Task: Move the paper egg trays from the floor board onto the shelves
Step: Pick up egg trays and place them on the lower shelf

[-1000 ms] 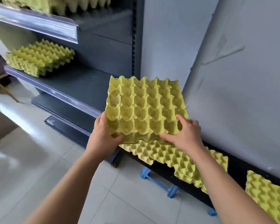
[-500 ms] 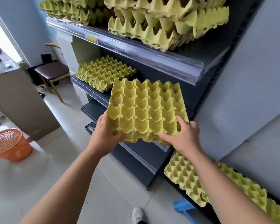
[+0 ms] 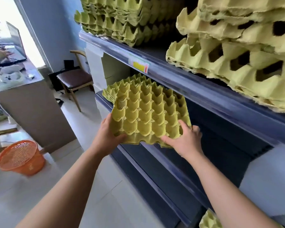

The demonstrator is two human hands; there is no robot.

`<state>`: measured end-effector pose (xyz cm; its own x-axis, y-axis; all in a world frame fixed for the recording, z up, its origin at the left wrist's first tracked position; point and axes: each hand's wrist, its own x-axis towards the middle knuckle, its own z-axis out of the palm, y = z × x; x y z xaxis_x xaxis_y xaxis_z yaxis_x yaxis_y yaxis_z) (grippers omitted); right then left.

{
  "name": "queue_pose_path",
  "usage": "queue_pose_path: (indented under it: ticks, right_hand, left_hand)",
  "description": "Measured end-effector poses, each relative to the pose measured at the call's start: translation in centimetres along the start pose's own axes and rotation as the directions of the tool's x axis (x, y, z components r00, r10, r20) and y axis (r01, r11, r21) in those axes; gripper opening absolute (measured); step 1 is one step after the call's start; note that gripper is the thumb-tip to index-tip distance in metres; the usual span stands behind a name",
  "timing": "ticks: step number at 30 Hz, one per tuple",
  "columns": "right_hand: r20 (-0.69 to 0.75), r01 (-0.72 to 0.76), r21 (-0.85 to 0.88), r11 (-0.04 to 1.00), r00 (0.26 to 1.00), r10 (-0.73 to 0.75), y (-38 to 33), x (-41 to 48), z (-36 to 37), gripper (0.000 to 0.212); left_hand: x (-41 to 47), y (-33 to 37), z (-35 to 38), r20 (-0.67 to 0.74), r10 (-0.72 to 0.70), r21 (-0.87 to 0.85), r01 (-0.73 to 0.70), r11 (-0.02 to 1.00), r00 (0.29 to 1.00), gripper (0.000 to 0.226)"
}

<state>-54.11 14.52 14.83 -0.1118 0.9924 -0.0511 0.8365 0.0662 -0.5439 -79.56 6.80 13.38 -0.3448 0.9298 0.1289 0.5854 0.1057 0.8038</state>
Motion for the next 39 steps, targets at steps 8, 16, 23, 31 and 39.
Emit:
queue_pose_path:
  ticks: [8, 16, 23, 31, 39]
  right_hand:
    - [-0.068, -0.102, -0.008, 0.995, 0.993, 0.101, -7.2, 7.2, 4.7, 0.097]
    - [-0.145, -0.329, 0.042, 0.943, 0.932, 0.332, -12.5, 11.2, 8.8, 0.099]
    - [-0.185, -0.443, 0.022, 0.896, 0.879, 0.439, -14.3, 14.5, 10.2, 0.100]
    - [-0.194, -0.465, 0.065, 0.883, 0.862, 0.468, -15.5, 16.2, 13.8, 0.103]
    - [-0.213, -0.488, 0.042, 0.872, 0.848, 0.485, -16.5, 17.2, 14.5, 0.102]
  left_hand:
    - [11.9, -5.4, -3.4, 0.064, 0.039, -0.025, -0.037, 0.999, 0.997, 0.093]
    - [23.4, -10.2, -5.1, 0.253, 0.084, 0.049, -0.100, 0.994, 0.964, 0.106]
    - [30.0, -11.2, -3.8, 0.364, 0.107, 0.133, -0.166, 0.977, 0.925, 0.105]
    - [33.9, -13.2, -3.1, 0.426, 0.105, 0.132, -0.176, 0.975, 0.899, 0.100]
    - [36.8, -15.7, -2.5, 0.465, 0.113, 0.108, -0.183, 0.977, 0.878, 0.100]
